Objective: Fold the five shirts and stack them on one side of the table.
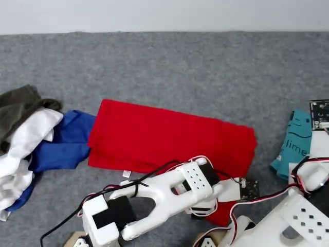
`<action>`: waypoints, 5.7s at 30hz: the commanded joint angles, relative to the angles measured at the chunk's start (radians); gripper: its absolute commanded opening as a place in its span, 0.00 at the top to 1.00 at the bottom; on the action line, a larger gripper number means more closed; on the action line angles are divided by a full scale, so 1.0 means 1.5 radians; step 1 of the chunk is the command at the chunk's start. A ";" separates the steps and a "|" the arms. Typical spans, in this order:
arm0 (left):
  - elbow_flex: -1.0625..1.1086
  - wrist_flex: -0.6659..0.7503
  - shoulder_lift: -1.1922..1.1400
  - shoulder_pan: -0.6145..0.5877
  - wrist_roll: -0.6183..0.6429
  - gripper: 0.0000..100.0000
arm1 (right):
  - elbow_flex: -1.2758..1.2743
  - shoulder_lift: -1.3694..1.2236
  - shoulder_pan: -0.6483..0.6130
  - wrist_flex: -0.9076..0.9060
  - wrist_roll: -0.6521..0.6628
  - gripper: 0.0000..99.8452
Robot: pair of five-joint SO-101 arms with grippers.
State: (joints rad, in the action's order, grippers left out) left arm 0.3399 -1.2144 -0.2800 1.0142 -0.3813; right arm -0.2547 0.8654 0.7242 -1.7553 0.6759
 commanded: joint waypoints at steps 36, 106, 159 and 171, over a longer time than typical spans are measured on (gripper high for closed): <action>-0.262 -0.072 -0.003 -0.106 0.004 0.98 | 0.001 0.012 0.007 -0.026 -0.005 0.99; -0.350 -0.353 0.355 -0.656 0.147 0.99 | 0.001 0.012 0.005 -0.026 -0.006 0.99; 0.879 0.133 1.392 -0.820 0.149 0.99 | -0.107 0.005 -0.196 -0.013 -0.072 0.99; 0.897 0.145 1.389 -0.861 0.149 0.99 | -0.262 0.005 -0.367 0.158 -0.182 0.98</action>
State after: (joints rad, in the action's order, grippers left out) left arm 1.6901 -1.0119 1.7975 -0.2716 -0.1665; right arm -0.6229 0.8654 0.2225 -1.5942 0.4396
